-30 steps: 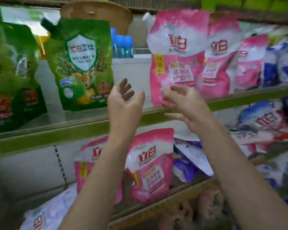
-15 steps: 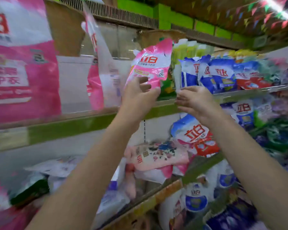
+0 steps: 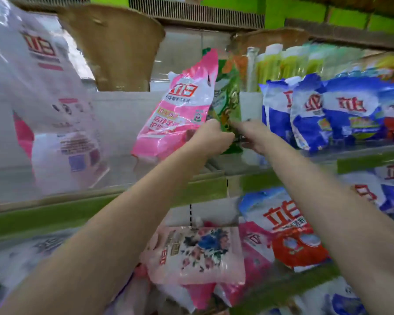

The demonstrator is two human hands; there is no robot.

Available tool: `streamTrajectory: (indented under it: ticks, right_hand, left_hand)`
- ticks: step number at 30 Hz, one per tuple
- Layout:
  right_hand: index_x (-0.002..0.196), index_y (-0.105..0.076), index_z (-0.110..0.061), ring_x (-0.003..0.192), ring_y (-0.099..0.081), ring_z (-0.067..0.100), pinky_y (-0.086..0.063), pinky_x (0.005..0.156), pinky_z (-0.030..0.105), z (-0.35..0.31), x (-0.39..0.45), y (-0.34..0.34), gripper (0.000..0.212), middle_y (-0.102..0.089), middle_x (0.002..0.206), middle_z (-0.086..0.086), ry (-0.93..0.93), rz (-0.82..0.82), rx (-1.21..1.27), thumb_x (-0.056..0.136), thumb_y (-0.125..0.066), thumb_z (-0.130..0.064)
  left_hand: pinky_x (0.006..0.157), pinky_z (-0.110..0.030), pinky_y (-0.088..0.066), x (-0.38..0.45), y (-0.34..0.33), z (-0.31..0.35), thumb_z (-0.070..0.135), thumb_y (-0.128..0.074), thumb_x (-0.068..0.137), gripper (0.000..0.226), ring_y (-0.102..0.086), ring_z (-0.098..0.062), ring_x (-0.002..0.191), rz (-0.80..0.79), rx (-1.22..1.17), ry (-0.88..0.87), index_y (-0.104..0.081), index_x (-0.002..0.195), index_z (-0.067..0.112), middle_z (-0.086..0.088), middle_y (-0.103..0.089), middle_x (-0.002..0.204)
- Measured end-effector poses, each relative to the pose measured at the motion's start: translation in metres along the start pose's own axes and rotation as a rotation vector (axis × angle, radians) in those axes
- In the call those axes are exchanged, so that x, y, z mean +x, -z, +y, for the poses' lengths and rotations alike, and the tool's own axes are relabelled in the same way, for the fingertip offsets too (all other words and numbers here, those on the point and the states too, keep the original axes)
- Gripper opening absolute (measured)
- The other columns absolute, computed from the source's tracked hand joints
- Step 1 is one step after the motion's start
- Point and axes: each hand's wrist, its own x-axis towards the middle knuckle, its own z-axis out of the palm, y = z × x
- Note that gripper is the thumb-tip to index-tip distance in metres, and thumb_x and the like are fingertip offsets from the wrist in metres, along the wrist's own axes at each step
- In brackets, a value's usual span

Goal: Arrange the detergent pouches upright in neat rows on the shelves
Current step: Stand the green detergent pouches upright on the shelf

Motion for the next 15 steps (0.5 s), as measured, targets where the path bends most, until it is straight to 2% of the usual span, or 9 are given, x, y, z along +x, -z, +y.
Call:
streamTrajectory:
  ticks: [1, 3, 5, 6, 7, 9, 11, 12, 15]
  right_hand:
    - [0.081, -0.057, -0.020, 0.058, -0.049, 0.010, -0.036, 0.044, 0.017, 0.001, 0.006, -0.001, 0.017, -0.056, 0.069, -0.002, 0.029, -0.018, -0.019, 0.082, -0.067, -0.032]
    - [0.093, -0.063, -0.016, 0.064, -0.057, 0.007, -0.042, 0.041, 0.010, 0.002, 0.017, -0.003, 0.023, -0.065, 0.082, -0.002, 0.098, -0.073, 0.037, 0.078, -0.072, -0.032]
    - [0.114, -0.062, -0.006, 0.080, -0.066, 0.014, -0.054, 0.061, 0.015, 0.001, 0.029, -0.006, 0.045, -0.068, 0.107, 0.007, 0.125, -0.104, 0.110, 0.076, -0.074, -0.027]
    - [0.118, -0.061, -0.005, 0.089, -0.067, 0.018, -0.057, 0.071, 0.020, 0.000, 0.032, -0.007, 0.052, -0.067, 0.114, 0.009, 0.126, -0.107, 0.113, 0.074, -0.076, -0.027]
    - [0.120, -0.060, -0.006, 0.091, -0.067, 0.019, -0.056, 0.073, 0.019, 0.000, 0.036, -0.007, 0.055, -0.066, 0.116, 0.010, 0.131, -0.109, 0.108, 0.073, -0.077, -0.028]
    - [0.118, -0.062, -0.009, 0.086, -0.066, 0.014, -0.053, 0.065, 0.012, 0.002, 0.042, -0.005, 0.061, -0.068, 0.112, 0.006, 0.104, -0.102, 0.076, 0.068, -0.079, -0.038]
    - [0.114, -0.063, -0.010, 0.086, -0.067, 0.015, -0.053, 0.071, 0.021, 0.005, 0.044, 0.002, 0.066, -0.069, 0.106, 0.005, 0.058, -0.064, 0.077, 0.061, -0.081, -0.045]
    - [0.109, -0.063, -0.011, 0.082, -0.067, 0.015, -0.053, 0.069, 0.023, 0.004, 0.043, 0.004, 0.064, -0.069, 0.102, 0.005, 0.044, -0.050, 0.093, 0.059, -0.082, -0.045]
    - [0.094, -0.066, -0.013, 0.065, -0.069, 0.011, -0.054, 0.057, 0.022, 0.000, 0.041, 0.010, 0.046, -0.071, 0.091, 0.007, 0.106, -0.008, 0.220, 0.058, -0.086, -0.032]
  left_hand:
    - [0.062, -0.026, -0.042, 0.002, -0.002, 0.001, 0.020, -0.057, 0.085, 0.021, -0.056, -0.024, 0.081, -0.006, 0.011, -0.001, -0.061, 0.091, 0.000, -0.010, -0.060, 0.083]
    - [0.057, -0.022, -0.043, 0.005, -0.004, -0.001, 0.022, -0.056, 0.086, 0.020, -0.056, -0.021, 0.075, -0.018, 0.002, 0.017, -0.060, 0.089, 0.002, -0.007, -0.060, 0.078]
    - [0.048, -0.018, -0.041, 0.004, -0.004, -0.005, 0.023, -0.057, 0.086, 0.017, -0.052, -0.014, 0.065, -0.011, 0.024, 0.042, -0.057, 0.077, 0.009, -0.001, -0.055, 0.070]
    - [0.048, -0.018, -0.039, 0.004, -0.004, -0.007, 0.024, -0.057, 0.086, 0.016, -0.050, -0.012, 0.064, -0.006, 0.028, 0.052, -0.056, 0.078, 0.011, 0.000, -0.054, 0.071]
    - [0.051, -0.018, -0.038, 0.004, -0.004, -0.008, 0.026, -0.057, 0.086, 0.015, -0.050, -0.010, 0.066, -0.003, 0.028, 0.060, -0.057, 0.083, 0.011, 0.001, -0.055, 0.074]
    - [0.059, -0.022, -0.040, 0.001, -0.003, -0.010, 0.028, -0.058, 0.086, 0.021, -0.052, -0.012, 0.074, 0.002, 0.024, 0.084, -0.057, 0.097, 0.011, 0.000, -0.057, 0.083]
    - [0.076, -0.025, -0.044, -0.001, -0.002, -0.014, 0.027, -0.058, 0.086, 0.028, -0.056, -0.017, 0.091, 0.000, -0.043, 0.108, -0.056, 0.107, 0.010, -0.003, -0.060, 0.099]
    - [0.080, -0.026, -0.045, -0.001, 0.000, -0.016, 0.025, -0.058, 0.086, 0.026, -0.057, -0.017, 0.095, 0.008, -0.090, 0.106, -0.056, 0.108, 0.011, -0.003, -0.061, 0.103]
    - [0.077, -0.024, -0.048, -0.002, 0.005, -0.022, 0.022, -0.058, 0.087, 0.018, -0.060, -0.012, 0.090, 0.000, -0.192, 0.065, -0.055, 0.104, 0.015, 0.005, -0.062, 0.095]
